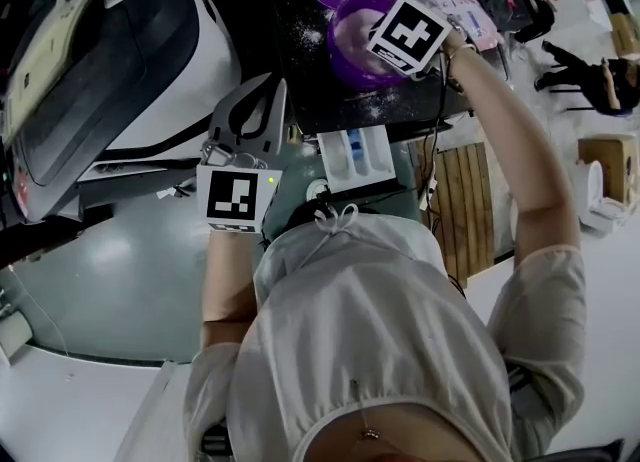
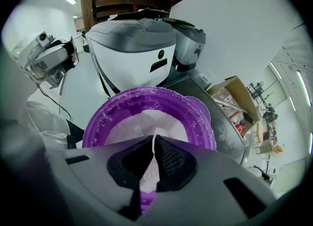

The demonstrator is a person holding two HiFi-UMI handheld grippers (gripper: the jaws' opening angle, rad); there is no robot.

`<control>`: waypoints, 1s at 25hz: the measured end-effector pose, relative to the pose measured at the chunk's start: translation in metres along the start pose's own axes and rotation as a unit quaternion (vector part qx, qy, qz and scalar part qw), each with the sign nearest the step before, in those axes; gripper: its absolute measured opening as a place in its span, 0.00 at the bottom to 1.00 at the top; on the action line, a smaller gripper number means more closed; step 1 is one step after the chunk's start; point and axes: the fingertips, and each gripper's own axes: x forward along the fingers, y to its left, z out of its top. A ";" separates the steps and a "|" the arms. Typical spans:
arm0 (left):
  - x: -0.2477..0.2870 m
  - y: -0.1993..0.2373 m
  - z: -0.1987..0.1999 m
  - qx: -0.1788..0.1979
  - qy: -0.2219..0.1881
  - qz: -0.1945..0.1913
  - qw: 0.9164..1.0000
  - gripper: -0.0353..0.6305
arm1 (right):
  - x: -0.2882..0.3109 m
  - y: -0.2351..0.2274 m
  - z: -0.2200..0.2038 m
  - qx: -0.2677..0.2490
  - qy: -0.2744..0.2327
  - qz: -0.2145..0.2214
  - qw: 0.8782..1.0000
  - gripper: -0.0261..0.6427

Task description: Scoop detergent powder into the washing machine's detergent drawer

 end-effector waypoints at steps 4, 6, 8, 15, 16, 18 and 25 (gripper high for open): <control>-0.007 -0.004 -0.002 -0.003 0.014 0.009 1.000 0.09 | -0.004 0.005 -0.001 0.013 -0.011 0.013 1.000 0.05; -0.009 -0.007 0.000 -0.003 0.014 0.012 1.000 0.09 | -0.007 0.007 -0.001 0.024 -0.018 0.021 0.999 0.05; -0.012 -0.009 0.004 0.003 0.004 0.017 1.000 0.09 | -0.012 0.008 -0.003 0.039 -0.026 0.029 0.998 0.05; -0.026 -0.022 0.012 0.009 0.005 0.030 1.000 0.09 | -0.034 0.005 -0.012 0.131 -0.080 0.057 0.986 0.05; -0.027 -0.024 0.013 0.009 0.006 0.031 0.999 0.09 | -0.038 0.004 -0.012 0.149 -0.092 0.064 0.982 0.05; -0.030 -0.029 0.016 0.012 0.006 0.033 0.999 0.09 | -0.047 0.003 -0.014 0.185 -0.116 0.078 0.973 0.05; -0.037 -0.048 0.023 0.019 -0.006 0.037 0.999 0.09 | -0.079 0.007 -0.015 0.306 -0.218 0.143 0.915 0.05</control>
